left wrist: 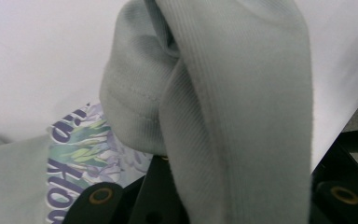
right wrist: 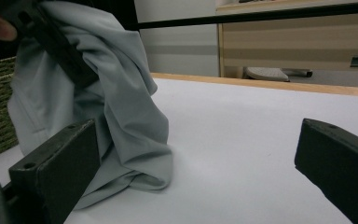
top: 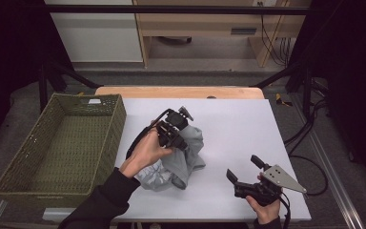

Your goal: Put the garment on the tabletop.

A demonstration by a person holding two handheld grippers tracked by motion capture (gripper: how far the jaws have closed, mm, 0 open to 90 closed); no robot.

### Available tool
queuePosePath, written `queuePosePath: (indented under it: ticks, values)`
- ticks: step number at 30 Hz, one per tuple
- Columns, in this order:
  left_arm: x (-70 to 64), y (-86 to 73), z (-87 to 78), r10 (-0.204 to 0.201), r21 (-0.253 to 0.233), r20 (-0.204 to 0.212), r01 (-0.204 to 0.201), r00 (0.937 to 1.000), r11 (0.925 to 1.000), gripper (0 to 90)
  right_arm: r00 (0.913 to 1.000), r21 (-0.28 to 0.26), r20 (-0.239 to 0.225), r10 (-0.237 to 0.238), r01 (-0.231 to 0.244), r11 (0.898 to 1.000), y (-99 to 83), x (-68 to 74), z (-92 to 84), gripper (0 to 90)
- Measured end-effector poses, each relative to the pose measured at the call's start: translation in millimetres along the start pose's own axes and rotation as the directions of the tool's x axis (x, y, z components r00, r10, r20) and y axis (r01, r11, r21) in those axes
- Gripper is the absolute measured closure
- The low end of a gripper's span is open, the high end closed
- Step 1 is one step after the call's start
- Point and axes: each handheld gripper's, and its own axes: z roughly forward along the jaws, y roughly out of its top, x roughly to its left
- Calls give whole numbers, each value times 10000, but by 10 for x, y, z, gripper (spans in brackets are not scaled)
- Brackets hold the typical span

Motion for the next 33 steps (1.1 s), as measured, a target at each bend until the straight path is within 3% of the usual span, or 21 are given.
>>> queuePosePath:
  ticks: [1,2,7,9,10,13,15,16,20,22,24,28,30,33]
  values:
    - [3,-10,33,-19,-46,26,19,10000,10000,833,10000,4,-13,-14,15,10000,-1,-1,1,4]
    - [7,-19,71,-40,4,113,40,9999,10000,830,9995,75,-90,291,-290,9996,4,24,-4,4]
    - [15,-59,233,75,202,253,-80,9997,9998,810,9996,44,-98,266,-266,9996,4,25,-2,4]
    - [15,-65,256,108,223,310,-115,9995,9997,778,10000,-38,-27,19,-19,10000,-2,10,6,4]
    - [13,-65,261,142,173,317,-147,9994,9997,761,9997,35,-87,233,-232,9997,4,24,-2,4]
    - [12,-62,248,180,-63,455,-178,9988,9998,608,9996,30,-104,246,-245,9997,4,22,0,4]
    - [21,-60,236,223,-230,596,-209,9980,9995,434,9995,6,-115,311,-311,9995,6,29,2,4]
    - [33,-57,230,231,-430,663,-203,9975,9989,299,9995,3,-118,303,-303,9995,6,29,3,4]
    - [41,-53,209,237,-647,608,-197,9979,9977,159,9996,33,-102,257,-257,9997,2,25,4,4]
    - [31,-52,180,434,-756,259,-413,9987,9963,93,9999,-60,-57,-146,146,9999,-9,-1,14,3]
    - [36,-43,146,384,-781,35,-380,9993,9962,38,9999,26,-19,164,-164,9999,-2,19,11,3]
    - [55,-42,24,197,-1098,-274,-226,9994,9937,9,10000,-52,-61,5,-5,10000,-5,10,13,3]
    - [58,-47,-27,144,-1275,-361,-189,9992,9917,10,9995,47,-119,286,-285,9996,5,25,1,3]
    - [56,-65,-118,128,-1650,-324,-180,9994,9861,15,9994,70,-108,323,-322,9995,5,25,-1,3]
